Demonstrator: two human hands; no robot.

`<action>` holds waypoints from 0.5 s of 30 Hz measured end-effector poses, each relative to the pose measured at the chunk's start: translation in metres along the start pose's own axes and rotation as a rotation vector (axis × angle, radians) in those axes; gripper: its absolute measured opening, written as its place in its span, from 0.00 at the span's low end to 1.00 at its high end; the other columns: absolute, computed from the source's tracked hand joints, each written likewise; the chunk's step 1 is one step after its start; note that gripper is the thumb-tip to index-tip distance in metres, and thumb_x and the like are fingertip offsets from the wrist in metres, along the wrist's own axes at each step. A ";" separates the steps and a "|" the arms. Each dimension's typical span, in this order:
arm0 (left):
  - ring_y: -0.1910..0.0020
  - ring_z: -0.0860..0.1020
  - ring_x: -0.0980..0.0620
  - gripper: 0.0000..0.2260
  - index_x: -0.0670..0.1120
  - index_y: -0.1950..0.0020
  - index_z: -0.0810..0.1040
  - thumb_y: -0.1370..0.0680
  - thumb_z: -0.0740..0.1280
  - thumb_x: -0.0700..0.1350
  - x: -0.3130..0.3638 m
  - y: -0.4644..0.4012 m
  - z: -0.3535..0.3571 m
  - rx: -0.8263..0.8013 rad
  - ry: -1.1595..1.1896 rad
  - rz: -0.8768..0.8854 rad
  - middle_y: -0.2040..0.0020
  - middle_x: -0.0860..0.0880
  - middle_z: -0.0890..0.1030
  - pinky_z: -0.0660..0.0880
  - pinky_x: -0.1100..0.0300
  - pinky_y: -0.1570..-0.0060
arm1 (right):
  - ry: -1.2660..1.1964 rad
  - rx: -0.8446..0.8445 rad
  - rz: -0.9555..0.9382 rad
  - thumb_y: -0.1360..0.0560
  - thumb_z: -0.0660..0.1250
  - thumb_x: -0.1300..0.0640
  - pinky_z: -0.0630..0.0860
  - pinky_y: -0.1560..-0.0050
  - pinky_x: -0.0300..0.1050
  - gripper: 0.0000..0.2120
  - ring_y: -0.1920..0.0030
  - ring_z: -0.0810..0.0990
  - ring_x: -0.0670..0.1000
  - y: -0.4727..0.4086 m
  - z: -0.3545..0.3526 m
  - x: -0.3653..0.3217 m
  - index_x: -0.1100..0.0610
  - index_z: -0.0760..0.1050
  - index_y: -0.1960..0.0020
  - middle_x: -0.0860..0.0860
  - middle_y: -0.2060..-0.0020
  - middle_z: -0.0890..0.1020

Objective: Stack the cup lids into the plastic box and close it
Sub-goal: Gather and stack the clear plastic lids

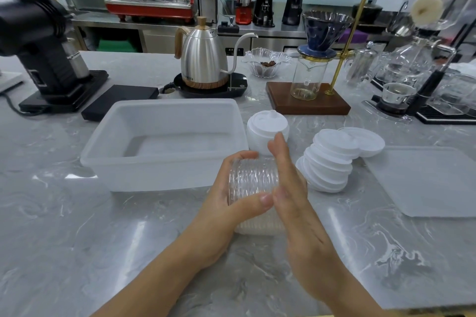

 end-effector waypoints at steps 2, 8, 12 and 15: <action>0.33 0.77 0.33 0.29 0.58 0.32 0.74 0.32 0.77 0.51 -0.001 -0.001 0.001 -0.024 -0.012 0.015 0.32 0.35 0.77 0.72 0.32 0.32 | -0.107 -0.074 -0.093 0.21 0.56 0.37 0.51 0.22 0.53 0.30 0.20 0.50 0.43 0.006 0.001 -0.011 0.38 0.53 0.22 0.37 0.22 0.60; 0.44 0.83 0.41 0.27 0.57 0.33 0.74 0.31 0.76 0.48 0.000 -0.001 0.001 -0.039 0.037 0.056 0.40 0.41 0.82 0.79 0.49 0.45 | -0.321 -0.051 0.010 0.20 0.60 0.41 0.56 0.24 0.35 0.32 0.25 0.51 0.30 0.010 0.000 -0.011 0.40 0.48 0.21 0.27 0.25 0.56; 0.47 0.84 0.48 0.28 0.58 0.32 0.73 0.32 0.76 0.49 0.001 0.000 0.000 -0.032 -0.019 0.062 0.43 0.48 0.85 0.80 0.57 0.50 | -0.218 -0.080 -0.020 0.31 0.66 0.28 0.61 0.30 0.30 0.45 0.26 0.54 0.29 0.012 0.003 -0.017 0.34 0.46 0.22 0.22 0.27 0.55; 0.39 0.82 0.39 0.32 0.58 0.29 0.71 0.31 0.77 0.55 0.005 0.002 0.003 -0.014 -0.045 0.058 0.37 0.42 0.82 0.80 0.47 0.43 | -0.165 -0.038 -0.035 0.36 0.68 0.26 0.59 0.28 0.33 0.49 0.25 0.53 0.29 0.010 0.007 -0.018 0.33 0.47 0.22 0.23 0.27 0.55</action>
Point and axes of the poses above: each hand's wrist, its own y-axis away from the middle knuckle, its own z-axis out of the palm, x = y × z, the point moved 4 cm from there along -y, towards the middle knuckle
